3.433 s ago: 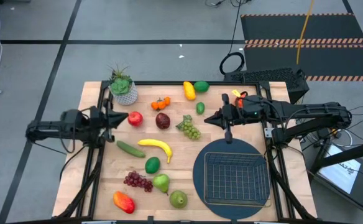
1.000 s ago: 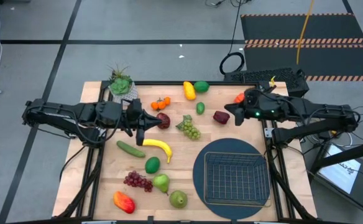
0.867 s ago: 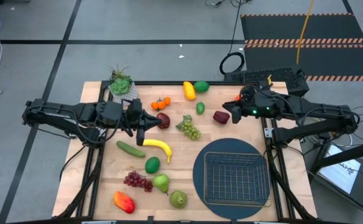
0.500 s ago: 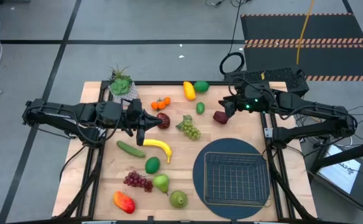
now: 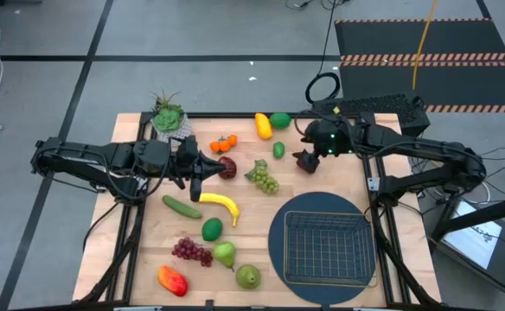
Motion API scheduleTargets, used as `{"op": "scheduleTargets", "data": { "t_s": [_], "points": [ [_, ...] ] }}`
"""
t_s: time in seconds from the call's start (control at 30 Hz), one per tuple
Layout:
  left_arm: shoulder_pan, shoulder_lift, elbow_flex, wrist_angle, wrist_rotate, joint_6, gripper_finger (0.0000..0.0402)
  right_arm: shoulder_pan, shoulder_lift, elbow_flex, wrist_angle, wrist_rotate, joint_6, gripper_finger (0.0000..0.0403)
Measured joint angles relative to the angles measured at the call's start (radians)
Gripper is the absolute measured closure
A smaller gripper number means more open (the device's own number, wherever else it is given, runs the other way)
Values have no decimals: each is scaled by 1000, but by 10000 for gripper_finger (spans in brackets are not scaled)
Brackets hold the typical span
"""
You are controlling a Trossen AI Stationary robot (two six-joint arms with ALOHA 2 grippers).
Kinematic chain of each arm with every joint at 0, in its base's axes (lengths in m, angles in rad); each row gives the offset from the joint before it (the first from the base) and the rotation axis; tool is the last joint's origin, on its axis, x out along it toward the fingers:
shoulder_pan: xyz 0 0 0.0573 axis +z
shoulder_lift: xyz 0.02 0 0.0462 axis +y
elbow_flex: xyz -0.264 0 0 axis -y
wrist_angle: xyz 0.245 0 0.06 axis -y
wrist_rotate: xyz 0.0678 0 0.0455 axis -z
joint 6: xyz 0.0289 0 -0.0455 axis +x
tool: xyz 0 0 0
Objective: Build produce basket
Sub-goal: Put the right apple into the gold wire basket
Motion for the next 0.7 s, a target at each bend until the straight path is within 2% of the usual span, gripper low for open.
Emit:
{"op": "scheduleTargets", "data": {
  "t_s": [0.23, 0.43, 0.7],
  "points": [
    [0, 0, 0, 0, 0, -15, 378, -15, 59, 0, -38, -7, -177, 88],
    [0, 0, 0, -3, 0, -23, 378, -56, 124, 0, -61, -75, -213, 87],
    [0, 0, 0, -14, 1, -23, 378, -97, 186, -1, -134, -78, -248, 87]
  ]
}}
